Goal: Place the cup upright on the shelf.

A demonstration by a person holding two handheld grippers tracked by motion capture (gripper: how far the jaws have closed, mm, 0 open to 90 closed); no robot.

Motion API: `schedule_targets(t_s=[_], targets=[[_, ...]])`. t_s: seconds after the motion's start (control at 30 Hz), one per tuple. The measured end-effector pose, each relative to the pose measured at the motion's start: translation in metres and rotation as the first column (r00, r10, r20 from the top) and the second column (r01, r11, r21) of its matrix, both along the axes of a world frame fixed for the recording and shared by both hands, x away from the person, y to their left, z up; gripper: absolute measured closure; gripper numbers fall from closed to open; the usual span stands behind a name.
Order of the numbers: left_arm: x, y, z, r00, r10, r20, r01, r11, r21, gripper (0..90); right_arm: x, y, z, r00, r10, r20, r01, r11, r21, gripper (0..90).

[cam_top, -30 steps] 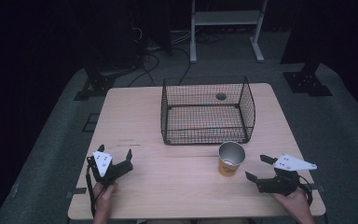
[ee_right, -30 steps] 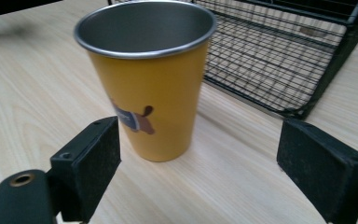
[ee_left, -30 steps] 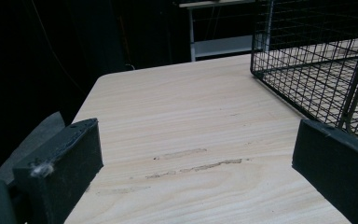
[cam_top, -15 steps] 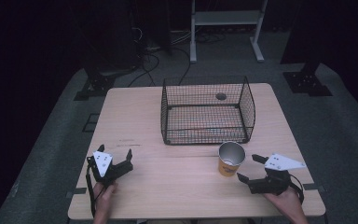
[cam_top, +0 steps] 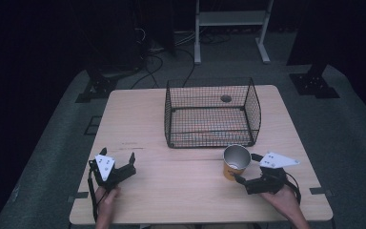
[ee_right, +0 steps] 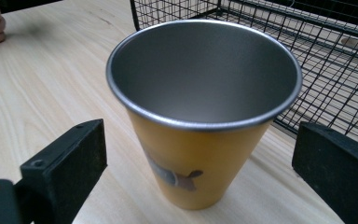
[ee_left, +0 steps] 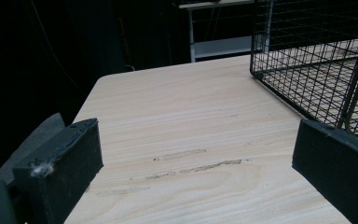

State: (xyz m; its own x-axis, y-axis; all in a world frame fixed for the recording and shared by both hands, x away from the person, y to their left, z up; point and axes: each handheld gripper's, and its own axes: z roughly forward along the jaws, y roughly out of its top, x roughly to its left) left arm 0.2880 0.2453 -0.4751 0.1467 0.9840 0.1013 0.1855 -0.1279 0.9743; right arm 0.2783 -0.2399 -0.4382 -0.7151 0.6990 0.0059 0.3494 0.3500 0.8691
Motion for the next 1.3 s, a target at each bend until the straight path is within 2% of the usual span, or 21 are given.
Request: schedule_targets(t_s=[0.6, 0.7, 0.83, 0.9, 1.2, 1.3], targets=[[0.000, 0.000, 0.000, 1.0000, 0.000, 0.001, 0.000, 1.0000, 0.000, 0.8, 0.017, 0.018, -0.001, 0.9998, 0.018, -0.012, -0.018, 0.999, -0.040, 2.6], [0.000, 0.000, 0.000, 1.0000, -0.001, 0.001, 0.001, 1.0000, 0.000, 0.8, 0.020, 0.019, -0.001, 0.9996, 0.025, -0.015, -0.025, 0.999, -0.044, 5.4], [0.000, 0.000, 0.000, 1.0000, -0.001, 0.001, 0.001, 1.0000, 0.000, 0.8, 0.022, 0.020, 0.000, 0.9994, 0.029, -0.021, -0.029, 0.999, -0.040, 7.1], [0.000, 0.000, 0.000, 1.0000, -0.001, 0.001, 0.001, 1.0000, 0.000, 0.8, 0.022, 0.019, 0.000, 0.9991, 0.037, -0.023, -0.037, 0.999, -0.029, 12.9], [0.000, 0.000, 0.000, 1.0000, 0.000, 0.000, 0.000, 1.0000, -0.001, 0.8, 0.024, 0.018, 0.002, 0.9985, 0.040, -0.037, -0.041, 0.999, -0.028, 13.8], [0.000, 0.000, 0.000, 1.0000, 0.000, 0.000, 0.000, 1.0000, -0.001, 0.8, 0.025, 0.017, 0.004, 0.9970, 0.051, -0.059, -0.053, 0.998, -0.018, 13.9]])
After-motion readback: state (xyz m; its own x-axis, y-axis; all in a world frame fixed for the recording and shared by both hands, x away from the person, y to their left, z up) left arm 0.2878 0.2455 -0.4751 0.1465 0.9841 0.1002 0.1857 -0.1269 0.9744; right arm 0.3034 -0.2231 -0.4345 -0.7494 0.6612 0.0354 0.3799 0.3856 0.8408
